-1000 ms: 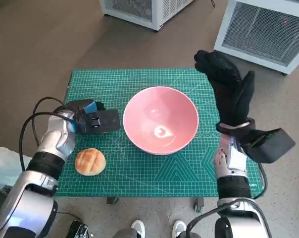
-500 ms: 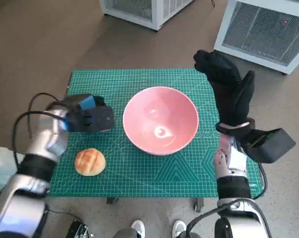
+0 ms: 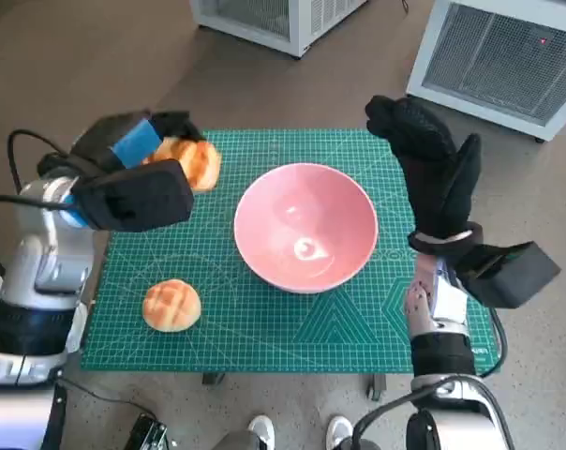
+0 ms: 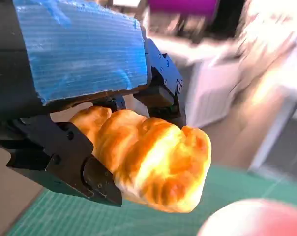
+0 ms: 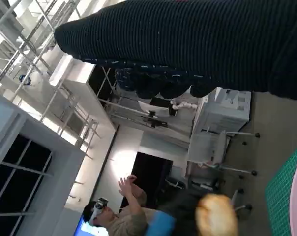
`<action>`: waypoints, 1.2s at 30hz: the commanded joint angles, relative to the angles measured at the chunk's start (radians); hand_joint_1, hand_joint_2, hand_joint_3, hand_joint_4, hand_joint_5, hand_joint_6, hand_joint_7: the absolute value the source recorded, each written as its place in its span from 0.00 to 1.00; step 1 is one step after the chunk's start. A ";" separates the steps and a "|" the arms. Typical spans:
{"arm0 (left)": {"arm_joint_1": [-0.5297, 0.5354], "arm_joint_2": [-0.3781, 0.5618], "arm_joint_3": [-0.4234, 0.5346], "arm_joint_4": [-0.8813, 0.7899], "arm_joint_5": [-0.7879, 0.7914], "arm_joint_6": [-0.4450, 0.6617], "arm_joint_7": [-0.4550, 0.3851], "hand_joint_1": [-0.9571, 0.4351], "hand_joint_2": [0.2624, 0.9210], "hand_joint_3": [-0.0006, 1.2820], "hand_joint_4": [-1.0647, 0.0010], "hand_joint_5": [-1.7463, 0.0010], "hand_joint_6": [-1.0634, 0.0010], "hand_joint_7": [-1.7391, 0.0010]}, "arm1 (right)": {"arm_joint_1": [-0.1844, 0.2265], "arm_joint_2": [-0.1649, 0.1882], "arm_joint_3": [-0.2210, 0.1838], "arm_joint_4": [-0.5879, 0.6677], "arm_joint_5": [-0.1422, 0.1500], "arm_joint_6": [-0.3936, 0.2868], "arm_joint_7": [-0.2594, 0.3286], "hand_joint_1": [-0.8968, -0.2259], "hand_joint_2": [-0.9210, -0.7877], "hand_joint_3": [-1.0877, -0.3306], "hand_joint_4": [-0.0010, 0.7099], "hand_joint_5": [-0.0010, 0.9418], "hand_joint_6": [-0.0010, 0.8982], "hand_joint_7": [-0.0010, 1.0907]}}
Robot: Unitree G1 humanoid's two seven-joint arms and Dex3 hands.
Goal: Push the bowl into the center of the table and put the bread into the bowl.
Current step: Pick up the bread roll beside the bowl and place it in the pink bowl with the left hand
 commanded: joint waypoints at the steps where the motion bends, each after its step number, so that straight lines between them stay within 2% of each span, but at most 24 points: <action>1: 0.006 -0.028 -0.001 -0.102 0.000 0.007 0.000 0.69 0.96 0.02 0.24 0.43 0.34 0.34 | 0.021 -0.001 -0.003 0.007 0.013 0.019 0.011 0.32 0.00 0.51 0.37 0.00 0.23 0.37; 10: -0.035 -0.073 -0.063 -0.156 0.012 -0.020 -0.048 0.69 0.97 0.02 0.24 0.43 0.37 0.34 | 0.030 -0.001 -0.005 -0.003 0.013 0.018 0.013 0.31 0.00 0.51 0.37 0.00 0.22 0.38; 17: -0.075 -0.127 -0.131 -0.127 0.037 -0.041 -0.076 0.69 0.99 0.02 0.26 0.39 0.38 0.35 | 0.035 -0.003 -0.011 -0.004 0.014 0.018 0.015 0.30 0.00 0.52 0.38 0.00 0.22 0.38; 30: -0.114 -0.230 -0.204 0.088 0.034 -0.213 -0.014 0.69 1.00 0.02 0.26 0.38 0.39 0.35 | 0.049 -0.004 -0.015 -0.019 0.005 0.015 0.002 0.31 0.00 0.52 0.38 0.01 0.22 0.39; 32: -0.116 -0.244 -0.205 0.122 0.029 -0.238 -0.004 0.69 1.00 0.03 0.27 0.36 0.41 0.35 | 0.052 -0.005 -0.015 -0.023 0.003 0.016 0.000 0.31 0.00 0.52 0.38 0.01 0.21 0.39; 36: -0.114 -0.269 -0.206 0.181 0.016 -0.269 0.004 0.69 1.00 0.11 0.36 0.28 0.54 0.31 | 0.060 -0.005 -0.014 -0.034 0.002 0.019 -0.005 0.31 0.00 0.52 0.38 0.00 0.20 0.38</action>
